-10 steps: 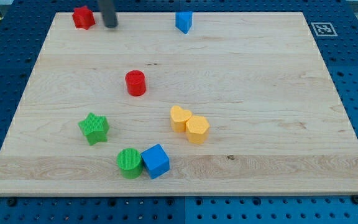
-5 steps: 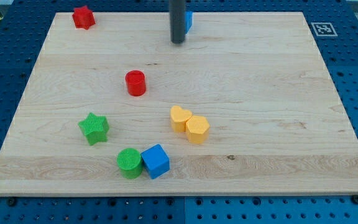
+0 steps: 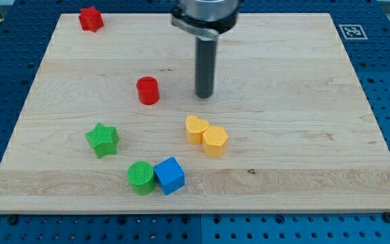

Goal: Push yellow hexagon slightly right

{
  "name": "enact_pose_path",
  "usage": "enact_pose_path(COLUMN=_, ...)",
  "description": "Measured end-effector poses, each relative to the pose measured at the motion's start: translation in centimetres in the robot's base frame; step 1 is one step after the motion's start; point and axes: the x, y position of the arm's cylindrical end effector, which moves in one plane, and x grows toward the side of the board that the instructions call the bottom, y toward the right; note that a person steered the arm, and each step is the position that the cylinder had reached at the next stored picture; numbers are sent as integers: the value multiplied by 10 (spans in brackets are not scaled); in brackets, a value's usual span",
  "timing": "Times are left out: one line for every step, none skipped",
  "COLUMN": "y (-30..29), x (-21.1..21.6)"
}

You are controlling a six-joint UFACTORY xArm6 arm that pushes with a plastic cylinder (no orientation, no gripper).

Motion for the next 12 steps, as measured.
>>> enact_pose_path(y=-34, x=0)
enact_pose_path(y=-40, x=11)
enact_pose_path(y=-40, x=39)
enact_pose_path(y=-40, x=68)
enact_pose_path(y=-36, x=92)
enact_pose_path(y=-13, x=101)
enact_pose_path(y=20, x=95)
enact_pose_path(y=38, x=85)
enact_pose_path(y=42, x=85)
enact_pose_path(y=54, x=86)
enact_pose_path(y=68, x=87)
enact_pose_path(y=68, x=87)
